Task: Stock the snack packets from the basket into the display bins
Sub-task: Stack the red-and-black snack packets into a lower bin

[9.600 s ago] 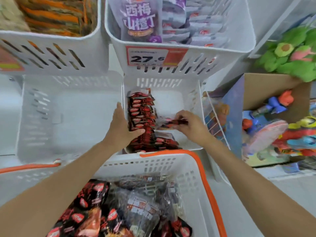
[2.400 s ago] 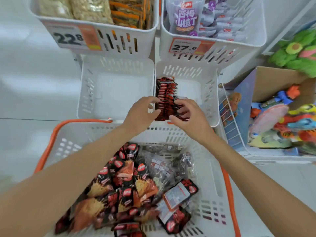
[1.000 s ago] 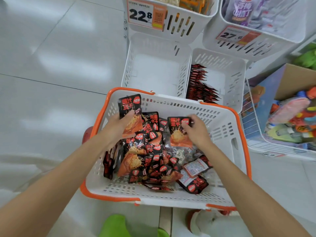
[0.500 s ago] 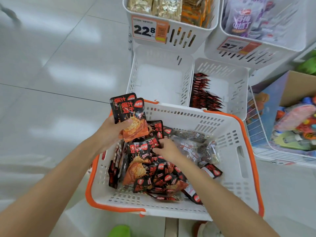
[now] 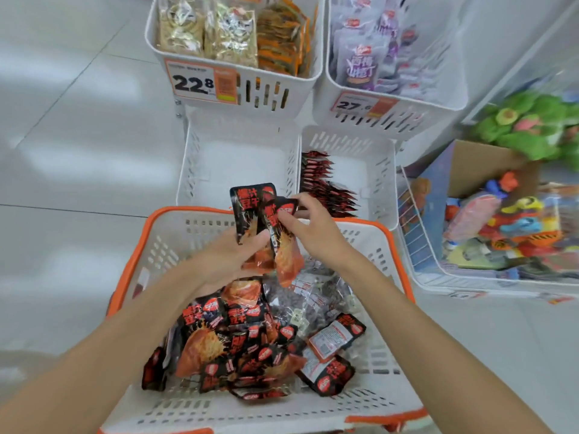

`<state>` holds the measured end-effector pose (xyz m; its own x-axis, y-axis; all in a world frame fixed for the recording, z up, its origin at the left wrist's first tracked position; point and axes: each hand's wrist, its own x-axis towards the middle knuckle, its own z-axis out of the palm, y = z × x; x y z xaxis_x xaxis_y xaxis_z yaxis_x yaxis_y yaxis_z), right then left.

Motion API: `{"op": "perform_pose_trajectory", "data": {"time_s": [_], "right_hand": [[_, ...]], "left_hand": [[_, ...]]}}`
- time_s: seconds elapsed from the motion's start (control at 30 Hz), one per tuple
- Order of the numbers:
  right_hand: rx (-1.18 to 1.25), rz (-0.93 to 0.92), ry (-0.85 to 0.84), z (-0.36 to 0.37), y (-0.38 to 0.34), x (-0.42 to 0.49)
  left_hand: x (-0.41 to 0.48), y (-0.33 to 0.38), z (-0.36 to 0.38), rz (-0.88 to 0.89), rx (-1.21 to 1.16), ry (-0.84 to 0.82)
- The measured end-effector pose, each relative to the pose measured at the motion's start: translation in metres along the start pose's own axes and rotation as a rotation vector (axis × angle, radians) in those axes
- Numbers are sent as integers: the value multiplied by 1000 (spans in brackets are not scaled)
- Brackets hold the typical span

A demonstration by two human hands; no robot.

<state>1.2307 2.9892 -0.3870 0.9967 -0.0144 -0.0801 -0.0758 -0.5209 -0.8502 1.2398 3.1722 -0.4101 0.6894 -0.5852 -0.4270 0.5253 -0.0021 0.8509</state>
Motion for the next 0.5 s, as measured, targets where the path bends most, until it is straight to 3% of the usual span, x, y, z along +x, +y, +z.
{"op": "perform_pose_trajectory", "data": {"time_s": [0.1, 0.17, 0.27, 0.33, 0.5], "right_hand": [[-92, 23, 111, -14, 14, 2], [32, 96, 158, -32, 18, 3], [253, 247, -27, -67, 32, 14], [344, 236, -183, -84, 47, 25], [497, 259, -203, -135, 79, 49]], "left_hand": [[23, 1, 20, -6, 133, -35], [44, 2, 27, 53, 241, 52], [74, 8, 40, 94, 268, 48], [92, 15, 52, 130, 426, 9], [149, 33, 64, 200, 578, -146]]}}
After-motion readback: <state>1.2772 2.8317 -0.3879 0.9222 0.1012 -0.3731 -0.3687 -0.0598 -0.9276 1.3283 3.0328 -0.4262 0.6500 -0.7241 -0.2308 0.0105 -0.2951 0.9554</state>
